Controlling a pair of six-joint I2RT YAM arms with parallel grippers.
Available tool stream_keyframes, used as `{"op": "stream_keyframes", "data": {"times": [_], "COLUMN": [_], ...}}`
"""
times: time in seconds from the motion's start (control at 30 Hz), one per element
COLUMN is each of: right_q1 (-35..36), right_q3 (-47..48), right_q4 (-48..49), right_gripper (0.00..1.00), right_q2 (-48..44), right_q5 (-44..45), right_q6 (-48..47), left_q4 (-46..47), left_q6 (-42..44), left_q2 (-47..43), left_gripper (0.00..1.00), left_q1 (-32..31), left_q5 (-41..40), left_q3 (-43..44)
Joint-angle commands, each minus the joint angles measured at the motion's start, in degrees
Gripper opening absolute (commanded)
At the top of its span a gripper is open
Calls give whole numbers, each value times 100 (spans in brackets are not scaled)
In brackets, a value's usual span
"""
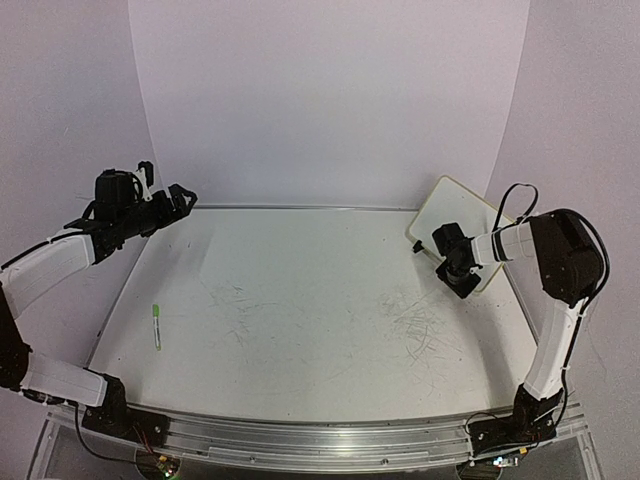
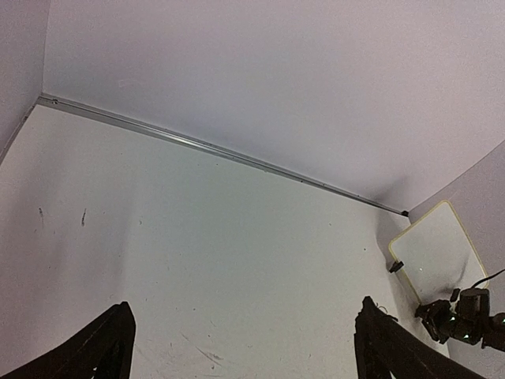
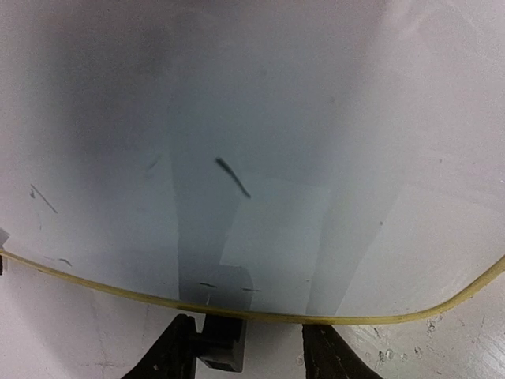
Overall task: Write a sentence on the whiteboard
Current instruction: Move the whiteboard to the corner of the board.
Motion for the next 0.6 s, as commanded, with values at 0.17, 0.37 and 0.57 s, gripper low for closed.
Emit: {"op": "stream_keyframes", "data": {"times": [0.17, 0.37, 0.57], "right_q1": [-1, 164, 271], "right_q3": [178, 68, -128], "right_q4": [-32, -32, 22], "right_gripper": [35, 33, 19], "right_q2": [85, -56, -157], "right_q5": [242, 521, 623], "right_q6": [-112, -383, -733], "left_q4": [147, 148, 147], "left_q6": [47, -84, -259], "left_q2": [-3, 40, 136], "left_gripper": [97, 96, 95], "left_q1": [-8, -12, -17], "left_q5": [59, 122, 249], "left_q3": [-2, 38, 126]}}
